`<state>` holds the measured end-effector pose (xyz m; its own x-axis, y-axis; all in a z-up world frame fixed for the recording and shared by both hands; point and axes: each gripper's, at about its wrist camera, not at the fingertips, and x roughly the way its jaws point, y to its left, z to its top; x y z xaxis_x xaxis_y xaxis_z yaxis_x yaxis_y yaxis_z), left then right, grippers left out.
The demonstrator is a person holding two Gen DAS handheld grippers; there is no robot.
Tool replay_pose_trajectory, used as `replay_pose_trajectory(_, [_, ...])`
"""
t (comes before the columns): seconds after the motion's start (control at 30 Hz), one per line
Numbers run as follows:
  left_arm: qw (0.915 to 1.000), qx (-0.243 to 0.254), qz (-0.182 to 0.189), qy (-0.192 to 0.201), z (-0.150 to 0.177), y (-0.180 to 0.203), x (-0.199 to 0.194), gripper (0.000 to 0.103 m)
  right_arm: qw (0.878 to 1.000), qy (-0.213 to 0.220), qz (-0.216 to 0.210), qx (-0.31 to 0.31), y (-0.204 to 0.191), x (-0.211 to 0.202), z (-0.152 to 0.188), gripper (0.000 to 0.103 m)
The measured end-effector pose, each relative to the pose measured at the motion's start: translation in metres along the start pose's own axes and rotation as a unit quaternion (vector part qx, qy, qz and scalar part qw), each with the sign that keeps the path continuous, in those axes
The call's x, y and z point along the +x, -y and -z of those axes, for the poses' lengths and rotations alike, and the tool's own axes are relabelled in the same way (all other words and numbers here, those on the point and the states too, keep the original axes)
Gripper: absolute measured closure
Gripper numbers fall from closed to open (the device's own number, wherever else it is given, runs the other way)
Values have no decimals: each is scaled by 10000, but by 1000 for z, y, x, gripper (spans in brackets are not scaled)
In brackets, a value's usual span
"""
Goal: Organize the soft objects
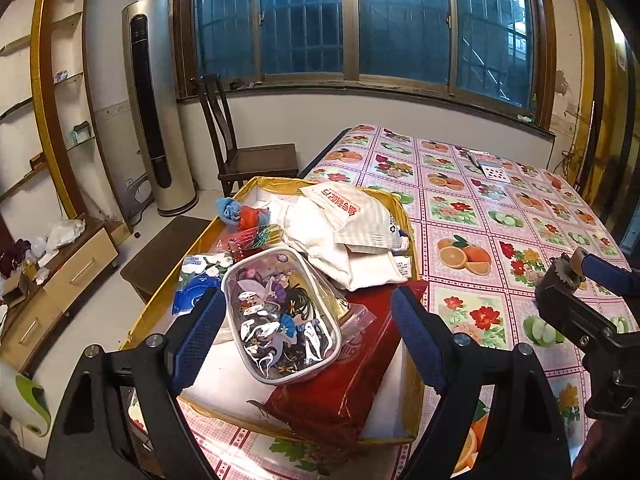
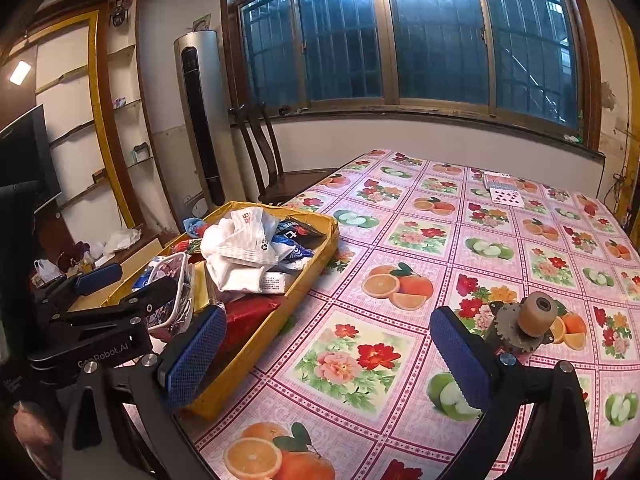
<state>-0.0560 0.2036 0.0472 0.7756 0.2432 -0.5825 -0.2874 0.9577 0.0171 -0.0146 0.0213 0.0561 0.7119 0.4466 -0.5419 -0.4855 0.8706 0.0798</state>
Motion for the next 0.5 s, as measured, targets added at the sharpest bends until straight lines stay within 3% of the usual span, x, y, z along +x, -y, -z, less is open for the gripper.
replay_pose_trajectory(0.2, [9999,-14,-107,-47,2,-3,5,17,9996,-45,-258,52,-7,5,-4,0])
replay_pose_trajectory(0.33, [9994,-173,-292,-74,5,-14,6,17,9994,-82,158,-297,-30,18,-11,0])
replay_pose_trajectory(0.5, [9969,-150,-765,32,8,-26,4,17,9988,-179,167,-428,-47,40,-21,0])
